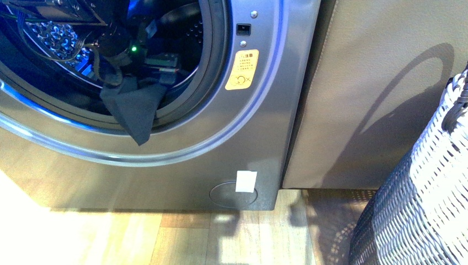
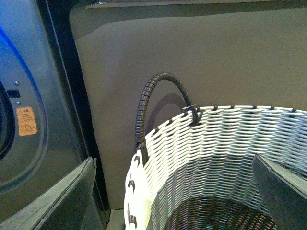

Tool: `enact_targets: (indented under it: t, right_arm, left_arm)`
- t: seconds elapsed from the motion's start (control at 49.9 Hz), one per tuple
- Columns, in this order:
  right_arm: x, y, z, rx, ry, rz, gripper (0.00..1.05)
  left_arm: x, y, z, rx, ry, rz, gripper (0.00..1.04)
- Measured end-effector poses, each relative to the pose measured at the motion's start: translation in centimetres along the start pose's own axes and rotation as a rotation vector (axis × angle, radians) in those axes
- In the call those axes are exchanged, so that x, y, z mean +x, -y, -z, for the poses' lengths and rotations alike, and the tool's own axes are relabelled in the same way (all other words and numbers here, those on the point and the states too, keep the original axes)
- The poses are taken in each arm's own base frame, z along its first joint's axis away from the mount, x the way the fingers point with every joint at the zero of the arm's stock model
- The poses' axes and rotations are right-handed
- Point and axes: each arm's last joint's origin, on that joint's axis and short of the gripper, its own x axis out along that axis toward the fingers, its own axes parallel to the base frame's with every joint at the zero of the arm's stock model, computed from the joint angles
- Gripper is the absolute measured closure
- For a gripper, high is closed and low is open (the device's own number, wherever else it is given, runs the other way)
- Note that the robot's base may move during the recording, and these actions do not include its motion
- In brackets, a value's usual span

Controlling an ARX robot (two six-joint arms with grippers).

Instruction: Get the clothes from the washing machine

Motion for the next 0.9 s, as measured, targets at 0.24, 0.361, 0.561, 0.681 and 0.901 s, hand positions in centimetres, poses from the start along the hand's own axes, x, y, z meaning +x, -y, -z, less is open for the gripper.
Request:
enact_targets:
  t: [0.24,0.361,0.561,0.681,0.901]
  right_arm:
    - [0.0,0.0,0.0,0.000,0.000,0.000,0.07]
    - [0.0,0.0,0.0,0.000,0.000,0.000,0.07]
    - [0.0,0.0,0.0,0.000,0.000,0.000,0.07]
    - [0.0,0.0,0.0,0.000,0.000,0.000,0.07]
    - [0.0,0.0,0.0,0.000,0.000,0.000,0.07]
  left_arm:
    - [0.4,-2.1,-0.7,-0.108,-0.025,-0.124,0.07]
    - [0.5,-2.2,-0.8,-0.119,-0.035,-0.130,0.07]
    - [0.6,-1.9,-0.5,-0.109,-0.041,-0.068,0.07]
    - [0.8,-1.0,-0.1,-0.059,-0.056,-0.010,0.07]
    - [0.8,-0.2,0.4,-0.002,-0.076,0.026,0.07]
